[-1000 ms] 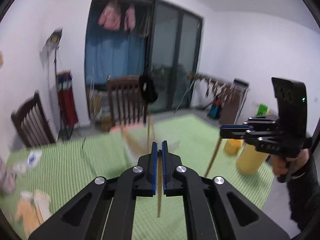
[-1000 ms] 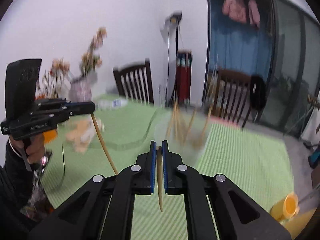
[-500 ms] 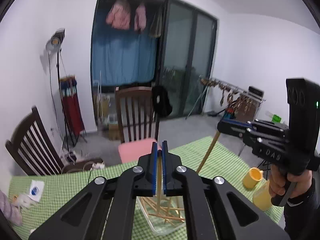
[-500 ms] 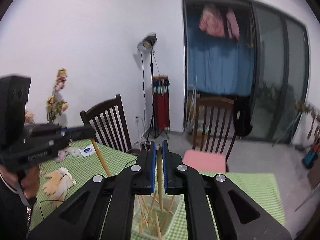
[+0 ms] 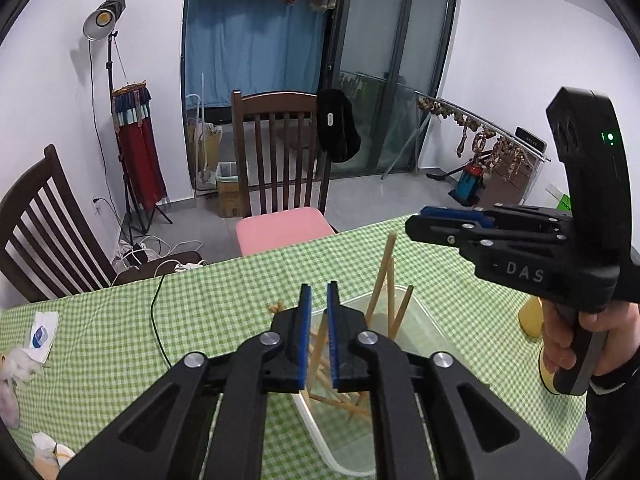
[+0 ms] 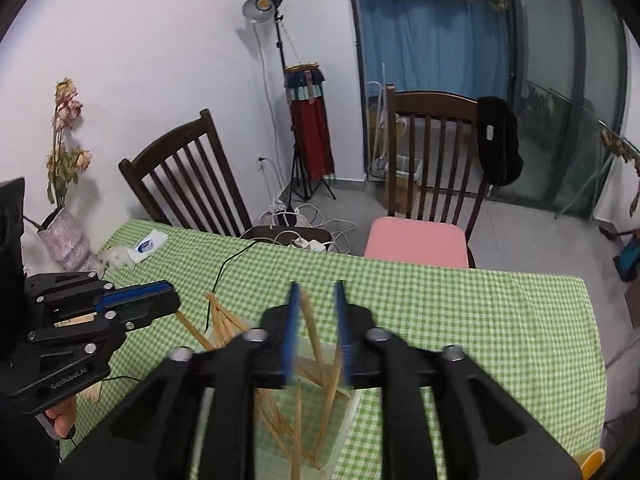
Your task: Organize utensils
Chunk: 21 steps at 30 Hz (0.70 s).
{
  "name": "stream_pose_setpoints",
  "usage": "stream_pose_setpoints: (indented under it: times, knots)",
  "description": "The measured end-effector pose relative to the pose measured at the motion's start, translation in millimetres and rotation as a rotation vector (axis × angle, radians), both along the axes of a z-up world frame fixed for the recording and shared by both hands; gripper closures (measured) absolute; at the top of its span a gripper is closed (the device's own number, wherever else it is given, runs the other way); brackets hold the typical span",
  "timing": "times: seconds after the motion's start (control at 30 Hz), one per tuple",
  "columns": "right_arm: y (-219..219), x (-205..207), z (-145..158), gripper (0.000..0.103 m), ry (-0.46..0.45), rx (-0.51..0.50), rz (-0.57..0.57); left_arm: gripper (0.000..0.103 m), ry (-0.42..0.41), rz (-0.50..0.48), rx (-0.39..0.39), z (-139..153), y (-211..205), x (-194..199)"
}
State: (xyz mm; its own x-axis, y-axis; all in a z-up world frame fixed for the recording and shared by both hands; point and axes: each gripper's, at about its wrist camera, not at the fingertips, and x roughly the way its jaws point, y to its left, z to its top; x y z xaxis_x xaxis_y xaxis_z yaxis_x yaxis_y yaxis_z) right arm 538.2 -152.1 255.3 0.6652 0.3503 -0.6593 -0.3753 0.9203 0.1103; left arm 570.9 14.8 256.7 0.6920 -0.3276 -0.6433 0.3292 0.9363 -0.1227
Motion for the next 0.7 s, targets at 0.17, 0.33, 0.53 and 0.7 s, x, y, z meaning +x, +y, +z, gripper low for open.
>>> stream_pose_setpoints:
  times: [0.17,0.33,0.53,0.7]
  knots:
    - [-9.1,-22.2,17.0,0.062,-0.032,-0.032,-0.021,0.085,-0.021,0.045,-0.011,7.4,11.2,-24.9]
    - [-25.1,-48.6,11.7,0.054,-0.012,-0.111,-0.036,0.039,-0.057,0.121,-0.001,7.1,22.3,-65.8]
    - [-67.0,-90.4,12.2,0.042,-0.028,-0.132,-0.113,0.031,-0.084,0.186,0.016,11.5,34.4,-109.8]
    - [-87.1,-126.3,17.4,0.036,-0.051,-0.133,-0.15,0.027,-0.119,0.203,0.01,26.2,40.4,-149.2]
